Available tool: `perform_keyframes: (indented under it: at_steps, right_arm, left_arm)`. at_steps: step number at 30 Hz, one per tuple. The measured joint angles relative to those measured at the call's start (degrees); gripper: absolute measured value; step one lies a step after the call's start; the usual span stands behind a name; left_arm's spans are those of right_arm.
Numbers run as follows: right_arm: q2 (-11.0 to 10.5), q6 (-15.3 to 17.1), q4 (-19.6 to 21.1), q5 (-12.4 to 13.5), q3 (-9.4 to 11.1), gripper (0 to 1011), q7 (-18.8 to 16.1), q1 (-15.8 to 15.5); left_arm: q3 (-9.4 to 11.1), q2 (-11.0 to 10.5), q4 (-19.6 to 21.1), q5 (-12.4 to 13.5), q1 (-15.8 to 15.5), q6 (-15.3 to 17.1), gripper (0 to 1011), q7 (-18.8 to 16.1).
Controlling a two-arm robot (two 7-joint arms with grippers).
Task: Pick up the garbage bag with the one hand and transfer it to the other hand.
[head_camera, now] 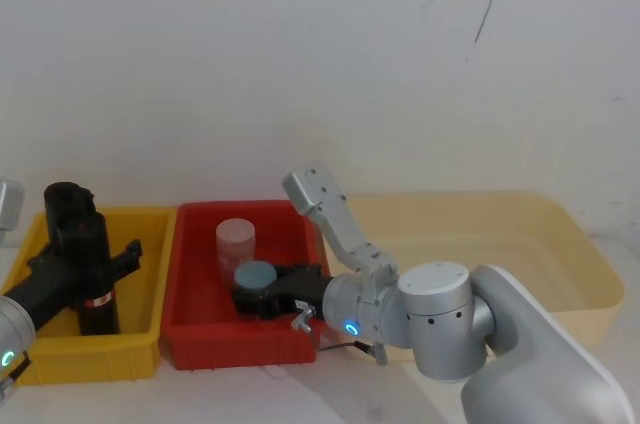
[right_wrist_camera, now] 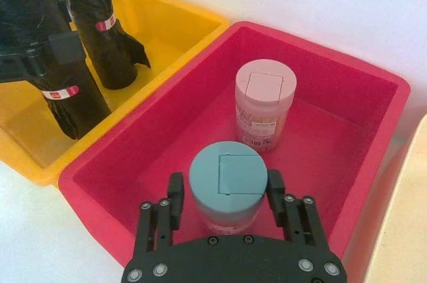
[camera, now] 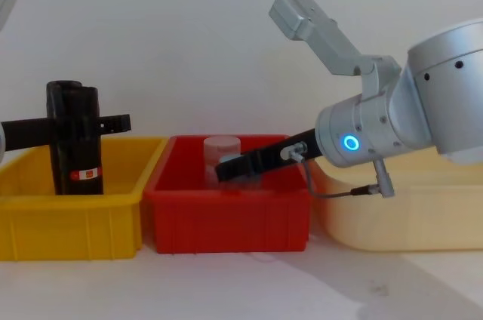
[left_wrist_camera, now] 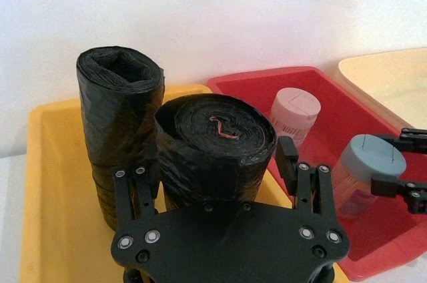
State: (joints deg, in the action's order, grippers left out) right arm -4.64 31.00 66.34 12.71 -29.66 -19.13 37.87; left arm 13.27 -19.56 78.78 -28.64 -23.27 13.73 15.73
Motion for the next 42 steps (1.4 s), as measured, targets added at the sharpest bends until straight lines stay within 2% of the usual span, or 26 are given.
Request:
perform_keyframes:
  at_steps: [5,33,36,42]
  right_arm:
    - [0.06,-0.03,-0.09,-0.02,0.04,655,0.00,-0.02]
    - [0.19,-0.13,-0.25,-0.06,0.08,655,0.00,-0.09]
    - [0.19,-0.12,-0.25,-0.07,0.08,655,0.00,-0.09]
    - [0.19,-0.11,-0.25,-0.06,0.08,655,0.00,-0.09]
  left_arm:
    - [0.00,0.00,0.00,0.00,0.00,0.00,1001,0.00]
    - [0.00,0.00,0.00,0.00,0.00,0.00,1002,0.00]
    - [0.00,0.00,0.00,0.00,0.00,0.00,979,0.00]
    - [0.00,0.00,0.00,0.00,0.00,0.00,839,0.00]
